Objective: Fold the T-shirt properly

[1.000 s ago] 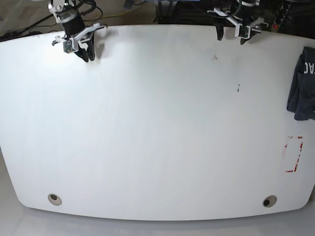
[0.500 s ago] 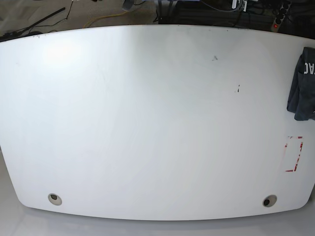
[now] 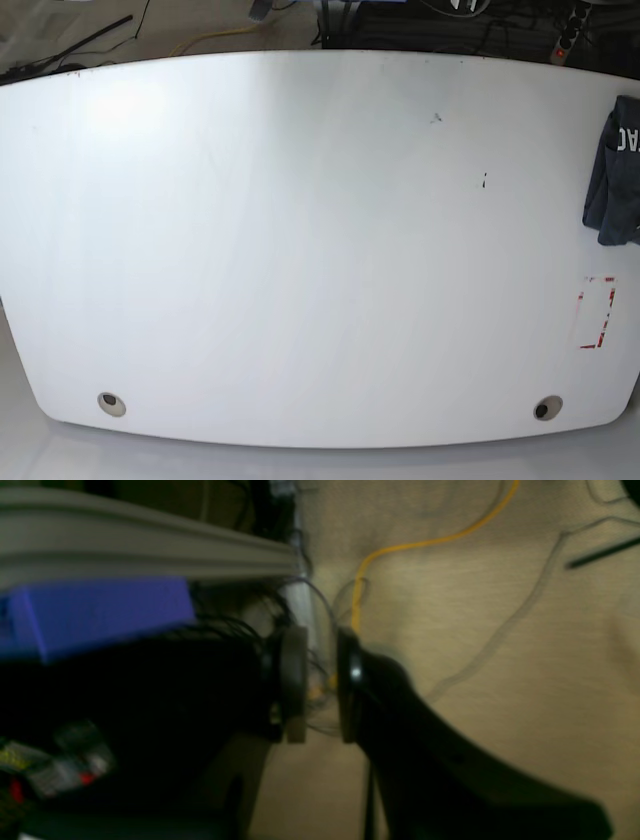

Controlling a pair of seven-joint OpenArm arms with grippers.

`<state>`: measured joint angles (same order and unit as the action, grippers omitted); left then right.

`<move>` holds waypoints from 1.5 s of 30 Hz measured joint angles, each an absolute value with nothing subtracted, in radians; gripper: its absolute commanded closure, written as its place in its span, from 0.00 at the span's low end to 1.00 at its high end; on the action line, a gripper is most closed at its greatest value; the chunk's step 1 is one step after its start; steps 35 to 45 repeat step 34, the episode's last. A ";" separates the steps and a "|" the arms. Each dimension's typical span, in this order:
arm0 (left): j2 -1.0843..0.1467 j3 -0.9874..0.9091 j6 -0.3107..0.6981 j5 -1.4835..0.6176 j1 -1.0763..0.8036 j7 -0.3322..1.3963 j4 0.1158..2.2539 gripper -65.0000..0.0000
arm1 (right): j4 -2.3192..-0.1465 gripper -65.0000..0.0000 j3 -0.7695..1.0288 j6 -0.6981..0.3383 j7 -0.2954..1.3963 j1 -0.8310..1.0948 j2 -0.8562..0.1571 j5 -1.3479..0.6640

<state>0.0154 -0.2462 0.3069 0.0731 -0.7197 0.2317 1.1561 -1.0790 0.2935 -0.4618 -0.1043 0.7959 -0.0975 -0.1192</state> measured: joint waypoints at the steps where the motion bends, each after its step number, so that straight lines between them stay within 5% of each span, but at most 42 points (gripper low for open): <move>1: 0.010 -0.249 0.298 0.087 -0.676 0.244 1.097 0.38 | -1.036 0.85 0.294 -0.459 -0.102 0.759 -0.099 -0.075; 8: -0.020 -0.252 0.287 0.082 -0.466 0.175 0.753 0.38 | -0.735 0.85 0.297 -0.447 -0.098 0.533 -0.099 0.103; 20: -0.068 -0.170 0.079 0.082 -0.187 -0.039 0.200 0.37 | -0.397 0.84 0.297 -0.449 -0.099 0.253 -0.126 0.126; 45: -0.065 -0.168 0.079 0.082 -0.127 -0.027 0.133 0.37 | -0.319 0.83 0.297 -0.447 -0.097 0.175 -0.132 0.281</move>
